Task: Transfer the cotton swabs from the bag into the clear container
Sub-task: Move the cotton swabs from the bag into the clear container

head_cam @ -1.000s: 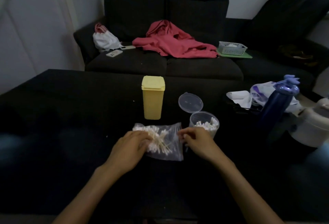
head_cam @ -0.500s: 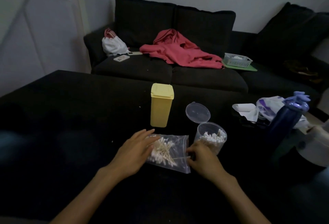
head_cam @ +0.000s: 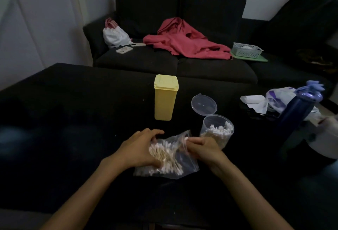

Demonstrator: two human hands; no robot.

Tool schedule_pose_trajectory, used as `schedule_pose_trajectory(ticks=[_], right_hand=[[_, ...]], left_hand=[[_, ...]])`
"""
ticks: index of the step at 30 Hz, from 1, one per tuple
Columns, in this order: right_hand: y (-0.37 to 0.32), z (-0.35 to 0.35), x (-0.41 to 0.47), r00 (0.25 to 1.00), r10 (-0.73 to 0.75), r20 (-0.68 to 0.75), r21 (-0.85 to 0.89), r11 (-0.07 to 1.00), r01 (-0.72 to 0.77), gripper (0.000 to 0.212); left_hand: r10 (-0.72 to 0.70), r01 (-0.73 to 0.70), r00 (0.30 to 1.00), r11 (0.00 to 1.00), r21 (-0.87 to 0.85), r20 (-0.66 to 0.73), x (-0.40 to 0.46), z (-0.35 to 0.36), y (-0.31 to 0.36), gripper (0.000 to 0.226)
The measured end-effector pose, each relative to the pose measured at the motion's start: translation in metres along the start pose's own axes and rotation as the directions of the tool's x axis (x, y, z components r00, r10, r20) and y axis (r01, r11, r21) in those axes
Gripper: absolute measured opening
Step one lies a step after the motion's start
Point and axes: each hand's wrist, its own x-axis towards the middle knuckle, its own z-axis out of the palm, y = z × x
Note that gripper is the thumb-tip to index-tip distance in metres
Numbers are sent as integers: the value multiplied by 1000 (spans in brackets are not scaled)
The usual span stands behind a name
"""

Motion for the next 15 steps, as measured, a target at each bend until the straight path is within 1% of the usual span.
schedule_pose_trajectory(ticks=[1, 3, 4, 6, 8, 10, 11, 12, 14, 15], right_hand=[[2, 2, 0, 1000, -24, 7, -44, 999, 24, 18], [3, 1, 2, 997, -82, -16, -174, 982, 78, 28], [3, -2, 5, 994, -100, -43, -225, 970, 88, 28], [3, -10, 10, 995, -80, -64, -303, 951, 57, 22], [6, -16, 12, 1000, -4, 1, -384, 924, 4, 21], [12, -14, 10, 997, 61, 42, -471, 881, -34, 18], [14, -10, 10, 999, 43, 29, -513, 858, -22, 12], [16, -6, 10, 1000, -10, -2, -544, 839, 7, 11], [20, 3, 12, 990, -128, -62, -540, 838, 75, 21], [20, 6, 14, 986, -147, -84, -499, 862, 86, 28]], left_hand=[[-8, 8, 1000, 999, 37, 5, 0, 0, 1, 93], [-4, 2, 1000, 991, 135, 18, 1, 0, 0, 91], [2, -7, 999, 986, 167, 32, 1, 1, -1, 86], [-3, -11, 996, 986, 168, 84, 2, 4, -2, 77], [-29, 16, 992, 993, 113, 119, 2, 6, -2, 73], [-60, 59, 988, 998, 12, 144, 4, 6, -4, 70], [-68, 76, 985, 996, -40, 160, 5, 6, -5, 69], [-74, 91, 981, 992, -87, 180, 6, 6, -6, 67], [-80, 122, 974, 974, -193, 214, 6, 6, -7, 62], [-78, 133, 974, 958, -256, 213, 6, 6, -8, 60]])
